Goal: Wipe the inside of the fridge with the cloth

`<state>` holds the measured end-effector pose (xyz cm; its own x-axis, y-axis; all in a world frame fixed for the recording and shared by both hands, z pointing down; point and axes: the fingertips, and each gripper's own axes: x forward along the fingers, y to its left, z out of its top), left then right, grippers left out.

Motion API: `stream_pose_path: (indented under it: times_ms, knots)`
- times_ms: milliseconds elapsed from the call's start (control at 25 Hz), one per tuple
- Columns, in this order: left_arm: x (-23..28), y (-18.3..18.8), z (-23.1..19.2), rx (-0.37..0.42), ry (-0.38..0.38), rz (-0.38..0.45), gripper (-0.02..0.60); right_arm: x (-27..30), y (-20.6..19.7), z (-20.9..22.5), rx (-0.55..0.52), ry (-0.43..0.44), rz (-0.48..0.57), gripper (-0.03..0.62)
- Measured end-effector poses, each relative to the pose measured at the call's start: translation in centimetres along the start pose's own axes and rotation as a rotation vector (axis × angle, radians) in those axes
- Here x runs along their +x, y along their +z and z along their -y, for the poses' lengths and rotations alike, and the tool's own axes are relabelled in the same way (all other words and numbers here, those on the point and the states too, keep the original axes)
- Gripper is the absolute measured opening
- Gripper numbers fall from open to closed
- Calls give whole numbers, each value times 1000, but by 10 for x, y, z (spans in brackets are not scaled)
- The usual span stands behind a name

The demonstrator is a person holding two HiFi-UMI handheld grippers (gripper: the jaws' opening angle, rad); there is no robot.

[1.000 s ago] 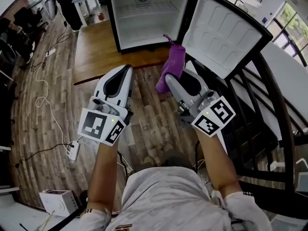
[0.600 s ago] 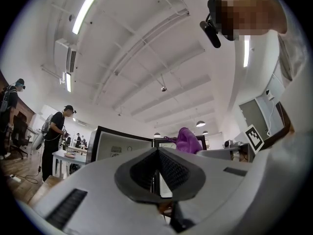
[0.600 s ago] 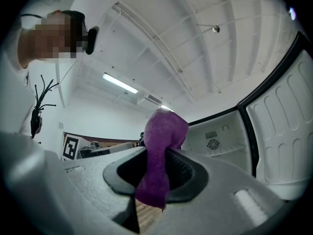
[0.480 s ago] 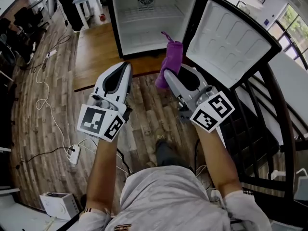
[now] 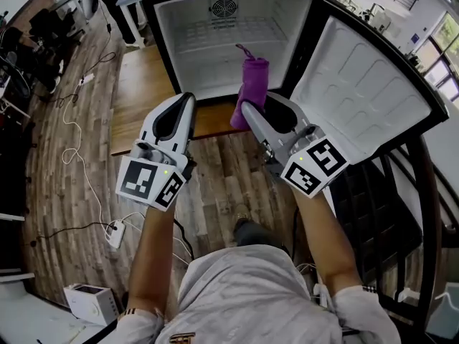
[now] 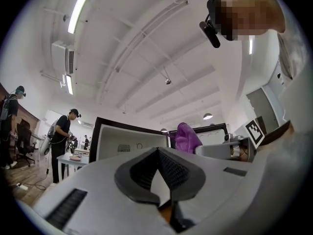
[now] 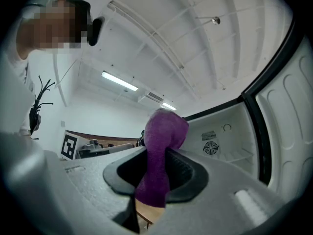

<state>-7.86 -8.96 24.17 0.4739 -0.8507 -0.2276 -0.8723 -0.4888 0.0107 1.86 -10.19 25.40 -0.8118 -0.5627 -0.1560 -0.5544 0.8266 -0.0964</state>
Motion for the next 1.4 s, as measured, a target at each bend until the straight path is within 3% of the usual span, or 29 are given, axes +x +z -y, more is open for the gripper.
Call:
stream_pose_path:
  times_ms: [320,600,1000,1400]
  knots:
    - [76,-20,-34,36,62,-12,-2,51,-7,70,18,60,-50,106]
    - [109,-39,-69,61,119,-35,-2,103,-18,103,22,79,-128,106]
    - [129,-63,-113,56,148,-58,-2,177,-45,133,-11,13,-364,107]
    - [113,-68,-137,35,178,-7,0,238,-78,142,-116,-51,-626,109]
